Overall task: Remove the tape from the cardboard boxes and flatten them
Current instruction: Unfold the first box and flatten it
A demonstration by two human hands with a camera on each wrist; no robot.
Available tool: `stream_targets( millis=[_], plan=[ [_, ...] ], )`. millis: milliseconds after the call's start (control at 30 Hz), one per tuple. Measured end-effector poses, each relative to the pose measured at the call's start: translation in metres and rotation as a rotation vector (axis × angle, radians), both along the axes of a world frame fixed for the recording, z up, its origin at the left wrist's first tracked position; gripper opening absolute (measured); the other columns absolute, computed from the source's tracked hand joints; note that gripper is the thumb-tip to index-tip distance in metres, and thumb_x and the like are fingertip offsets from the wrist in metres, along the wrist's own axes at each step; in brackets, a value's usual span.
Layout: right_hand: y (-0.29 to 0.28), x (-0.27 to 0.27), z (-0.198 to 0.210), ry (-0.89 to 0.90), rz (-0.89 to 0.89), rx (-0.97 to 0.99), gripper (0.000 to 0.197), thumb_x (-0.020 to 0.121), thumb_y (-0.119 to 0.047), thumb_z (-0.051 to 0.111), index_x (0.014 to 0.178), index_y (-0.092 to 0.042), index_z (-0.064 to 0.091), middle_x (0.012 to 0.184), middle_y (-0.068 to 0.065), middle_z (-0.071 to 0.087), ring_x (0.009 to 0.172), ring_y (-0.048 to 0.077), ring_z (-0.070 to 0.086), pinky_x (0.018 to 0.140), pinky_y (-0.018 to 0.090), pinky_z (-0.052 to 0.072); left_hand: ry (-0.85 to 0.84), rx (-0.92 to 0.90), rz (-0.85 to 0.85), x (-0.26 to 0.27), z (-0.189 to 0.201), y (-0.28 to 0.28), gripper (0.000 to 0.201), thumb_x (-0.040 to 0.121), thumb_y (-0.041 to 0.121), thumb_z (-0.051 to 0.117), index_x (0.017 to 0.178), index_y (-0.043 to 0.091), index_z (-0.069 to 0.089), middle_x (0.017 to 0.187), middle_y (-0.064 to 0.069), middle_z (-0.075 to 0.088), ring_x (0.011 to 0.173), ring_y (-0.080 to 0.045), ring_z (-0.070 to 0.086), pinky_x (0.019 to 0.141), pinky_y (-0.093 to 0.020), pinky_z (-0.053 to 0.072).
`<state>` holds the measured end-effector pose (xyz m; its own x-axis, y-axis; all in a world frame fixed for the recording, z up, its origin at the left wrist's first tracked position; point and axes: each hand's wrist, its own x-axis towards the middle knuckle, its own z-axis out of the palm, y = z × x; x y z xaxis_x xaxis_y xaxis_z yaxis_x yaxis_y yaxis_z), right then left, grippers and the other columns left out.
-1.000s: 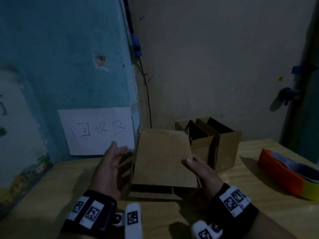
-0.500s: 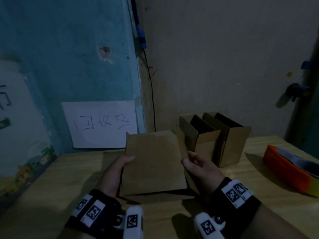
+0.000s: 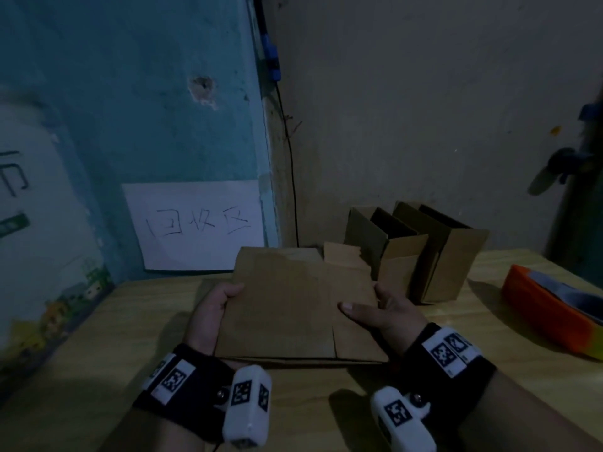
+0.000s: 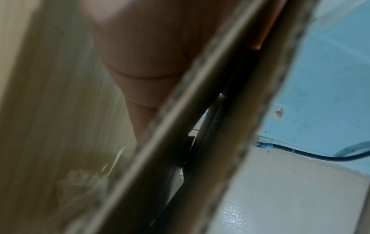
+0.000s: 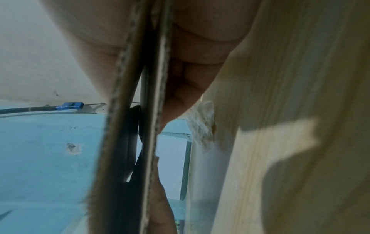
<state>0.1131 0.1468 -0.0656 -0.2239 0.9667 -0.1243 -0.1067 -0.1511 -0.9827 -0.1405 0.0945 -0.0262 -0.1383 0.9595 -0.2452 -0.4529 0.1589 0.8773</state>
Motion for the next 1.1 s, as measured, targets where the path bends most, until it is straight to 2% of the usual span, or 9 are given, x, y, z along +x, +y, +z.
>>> stream_targets(
  millis=[167, 400, 533, 633, 767, 867, 967, 1033, 1100],
  plan=[
    [-0.002, -0.002, 0.000, 0.066, 0.015, 0.016, 0.103, 0.040, -0.034, 0.103, 0.132, -0.025, 0.056, 0.123, 0.011, 0.072, 0.114, 0.036, 0.067, 0.100, 0.063, 0.050, 0.042, -0.023, 0.024, 0.003, 0.001, -0.001, 0.037, 0.102, 0.028, 0.048, 0.100, 0.001, 0.074, 0.078, -0.015, 0.079, 0.087, -0.033, 0.065, 0.079, -0.041, 0.049],
    [-0.005, 0.000, 0.003, 0.136, 0.026, 0.019, 0.087, 0.053, -0.018, 0.095, 0.131, -0.025, 0.057, 0.124, 0.013, 0.071, 0.113, 0.038, 0.068, 0.098, 0.065, 0.050, 0.038, -0.015, 0.020, 0.003, -0.002, -0.001, 0.038, 0.102, 0.026, 0.044, 0.108, 0.001, 0.072, 0.083, -0.015, 0.080, 0.090, -0.034, 0.065, 0.082, -0.042, 0.049],
    [-0.004, 0.002, 0.006, 0.159, 0.044, 0.028, 0.079, 0.062, -0.011, 0.089, 0.132, -0.024, 0.056, 0.126, 0.015, 0.069, 0.114, 0.039, 0.067, 0.099, 0.065, 0.050, 0.038, -0.003, -0.008, 0.002, -0.002, 0.000, 0.038, 0.104, 0.023, 0.040, 0.099, 0.001, 0.071, 0.078, -0.014, 0.079, 0.079, -0.033, 0.069, 0.074, -0.041, 0.050],
    [-0.004, 0.004, 0.006, 0.191, 0.058, 0.041, 0.075, 0.066, -0.005, 0.083, 0.134, -0.022, 0.056, 0.127, 0.016, 0.069, 0.116, 0.039, 0.066, 0.100, 0.064, 0.050, 0.021, -0.015, -0.042, -0.001, -0.003, 0.004, 0.045, 0.106, 0.022, 0.037, 0.093, 0.002, 0.075, 0.078, -0.013, 0.080, 0.063, -0.027, 0.076, 0.061, -0.037, 0.060],
    [-0.004, 0.003, 0.006, 0.203, 0.051, 0.049, 0.077, 0.065, -0.004, 0.082, 0.135, -0.023, 0.055, 0.126, 0.016, 0.070, 0.116, 0.039, 0.066, 0.099, 0.064, 0.050, -0.036, 0.002, -0.091, -0.004, -0.005, 0.008, 0.063, 0.105, 0.019, 0.035, 0.068, 0.004, 0.084, 0.077, -0.014, 0.080, 0.060, -0.025, 0.077, 0.047, -0.032, 0.061],
    [-0.002, 0.001, 0.006, 0.213, 0.038, 0.041, 0.072, 0.070, -0.001, 0.084, 0.132, -0.024, 0.057, 0.122, 0.015, 0.072, 0.111, 0.038, 0.069, 0.093, 0.059, 0.055, -0.037, 0.010, -0.106, -0.003, -0.005, 0.010, 0.062, 0.105, 0.021, 0.037, 0.068, 0.005, 0.084, 0.080, -0.016, 0.079, 0.060, -0.026, 0.076, 0.058, -0.035, 0.061],
    [-0.001, -0.002, 0.007, 0.229, 0.024, 0.023, 0.066, 0.073, 0.004, 0.078, 0.128, -0.026, 0.058, 0.122, 0.016, 0.071, 0.111, 0.040, 0.068, 0.096, 0.064, 0.051, -0.056, 0.009, -0.118, -0.002, -0.005, 0.011, 0.054, 0.100, 0.026, 0.045, 0.070, 0.005, 0.085, 0.080, -0.014, 0.079, 0.061, -0.026, 0.076, 0.065, -0.035, 0.056],
    [-0.002, -0.003, 0.008, 0.231, 0.011, 0.025, 0.064, 0.074, 0.004, 0.076, 0.127, -0.026, 0.057, 0.121, 0.015, 0.071, 0.111, 0.040, 0.067, 0.096, 0.064, 0.051, -0.092, 0.006, -0.123, -0.003, -0.004, 0.008, 0.037, 0.086, 0.030, 0.060, 0.081, 0.004, 0.086, 0.087, -0.016, 0.080, 0.068, -0.029, 0.076, 0.068, -0.037, 0.058],
    [-0.003, -0.005, 0.008, 0.225, -0.016, 0.019, 0.061, 0.076, 0.003, 0.076, 0.125, -0.028, 0.058, 0.121, 0.012, 0.070, 0.111, 0.037, 0.067, 0.094, 0.062, 0.052, -0.115, 0.002, -0.132, -0.005, 0.000, 0.005, 0.037, 0.075, 0.031, 0.067, 0.093, 0.003, 0.085, 0.094, -0.017, 0.079, 0.077, -0.032, 0.075, 0.077, -0.042, 0.055]
  ],
)
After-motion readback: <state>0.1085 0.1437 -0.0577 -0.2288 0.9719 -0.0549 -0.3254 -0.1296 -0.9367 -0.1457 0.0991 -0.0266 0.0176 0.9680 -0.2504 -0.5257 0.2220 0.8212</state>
